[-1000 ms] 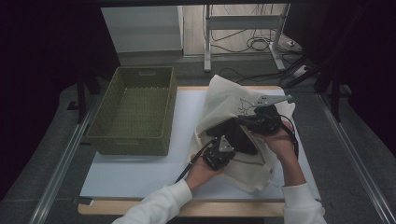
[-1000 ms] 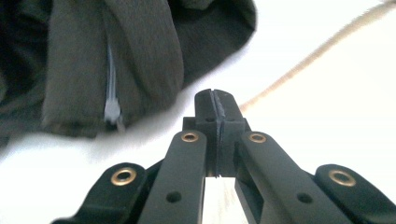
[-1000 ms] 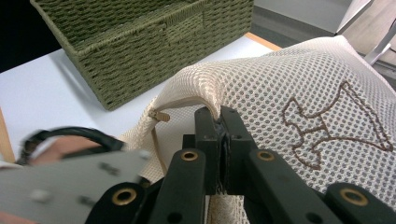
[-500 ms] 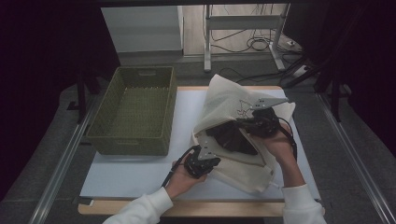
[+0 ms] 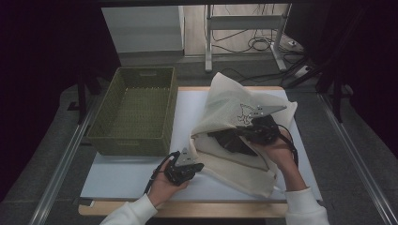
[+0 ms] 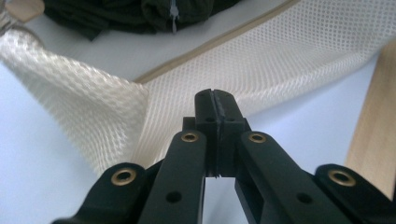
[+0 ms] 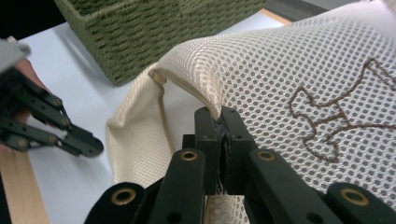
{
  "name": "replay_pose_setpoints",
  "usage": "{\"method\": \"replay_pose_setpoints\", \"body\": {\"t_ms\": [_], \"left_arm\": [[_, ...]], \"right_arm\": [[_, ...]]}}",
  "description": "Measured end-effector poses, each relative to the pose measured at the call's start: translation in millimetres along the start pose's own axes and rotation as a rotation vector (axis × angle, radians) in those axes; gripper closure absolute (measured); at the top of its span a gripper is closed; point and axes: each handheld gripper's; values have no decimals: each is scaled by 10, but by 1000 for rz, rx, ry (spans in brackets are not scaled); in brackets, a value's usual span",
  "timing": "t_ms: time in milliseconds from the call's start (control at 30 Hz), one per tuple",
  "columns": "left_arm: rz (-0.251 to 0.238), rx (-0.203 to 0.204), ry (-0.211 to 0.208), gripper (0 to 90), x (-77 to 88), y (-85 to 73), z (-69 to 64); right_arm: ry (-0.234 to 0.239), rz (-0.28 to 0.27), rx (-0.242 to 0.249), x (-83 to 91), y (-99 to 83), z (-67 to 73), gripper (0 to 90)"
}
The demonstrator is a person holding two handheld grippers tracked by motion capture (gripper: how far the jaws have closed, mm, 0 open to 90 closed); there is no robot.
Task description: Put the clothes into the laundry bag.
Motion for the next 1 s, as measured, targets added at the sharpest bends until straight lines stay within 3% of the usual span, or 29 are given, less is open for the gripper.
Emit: {"method": "replay_pose_setpoints", "body": {"t_ms": [333, 800, 1000], "left_arm": [[-3, 0, -12, 897, 242, -95, -52], [-8, 51, 61, 896, 490, -303, 132], [-11, 62, 63, 852, 574, -390, 178]], "right_arm": [[11, 42, 16, -111, -138, 80, 871], [2, 68, 19, -224, -273, 126, 871], [-2, 91, 17, -319, -344, 132, 871]]}}
Point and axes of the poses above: each handheld gripper's, and its own axes: x roughly backward along the jaws, y roughly out of its top, z roughly to its left, and after that the axes turned 6 degrees about -z, right-handed
